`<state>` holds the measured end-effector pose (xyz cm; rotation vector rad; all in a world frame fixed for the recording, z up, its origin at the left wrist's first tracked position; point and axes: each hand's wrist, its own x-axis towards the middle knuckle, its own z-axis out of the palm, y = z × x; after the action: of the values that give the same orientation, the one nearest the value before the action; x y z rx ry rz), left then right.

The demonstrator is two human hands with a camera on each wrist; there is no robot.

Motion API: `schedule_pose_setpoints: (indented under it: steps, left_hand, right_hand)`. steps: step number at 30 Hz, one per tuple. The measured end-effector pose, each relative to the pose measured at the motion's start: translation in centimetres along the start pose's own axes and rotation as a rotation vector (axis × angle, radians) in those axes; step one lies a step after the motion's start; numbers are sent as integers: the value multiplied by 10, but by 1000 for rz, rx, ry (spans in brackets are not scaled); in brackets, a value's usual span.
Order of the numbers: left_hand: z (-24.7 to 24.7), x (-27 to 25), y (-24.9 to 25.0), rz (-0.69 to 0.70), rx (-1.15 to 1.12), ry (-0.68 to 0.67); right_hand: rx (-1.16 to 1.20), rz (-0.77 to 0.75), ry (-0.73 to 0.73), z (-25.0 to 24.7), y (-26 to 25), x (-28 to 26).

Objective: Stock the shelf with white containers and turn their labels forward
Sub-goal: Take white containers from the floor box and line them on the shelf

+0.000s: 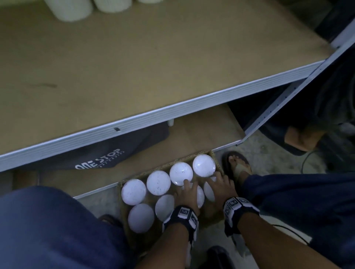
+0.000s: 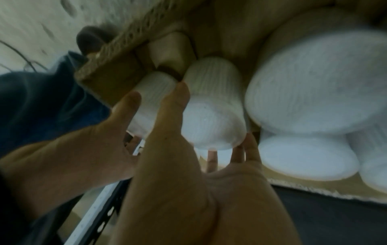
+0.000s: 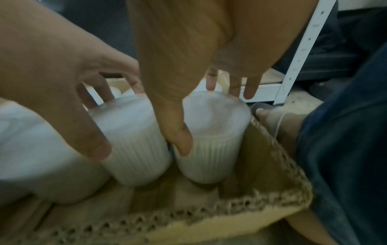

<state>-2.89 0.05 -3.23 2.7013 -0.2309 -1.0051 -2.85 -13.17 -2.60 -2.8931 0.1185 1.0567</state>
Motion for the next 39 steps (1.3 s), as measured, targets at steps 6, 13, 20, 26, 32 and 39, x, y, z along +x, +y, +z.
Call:
schedule_pose_setpoints:
  steps: [6,13,20,26,32,39]
  left_hand:
    - [-54,-25,11,21,4,-25]
    - [-151,-76,18,178,-35,32]
    - [-237,-139,21,280,14,228]
    - [-290,-181,20,360,-12,398]
    - [-338,-215,8,367,-93,541]
    - [-372,-210,-24,258,-176,656]
  right_hand:
    - [27,16,45,-54,-8,-27]
    - [-12,-119,125,-143,-11,-79]
    - [130,-228,371,-221,-15,-148]
    - [184,-334,512,-276,-21,-199]
    - [287,-404,639,-316,-40,-213]
    - [375,-478,719,-346,-81,-188]
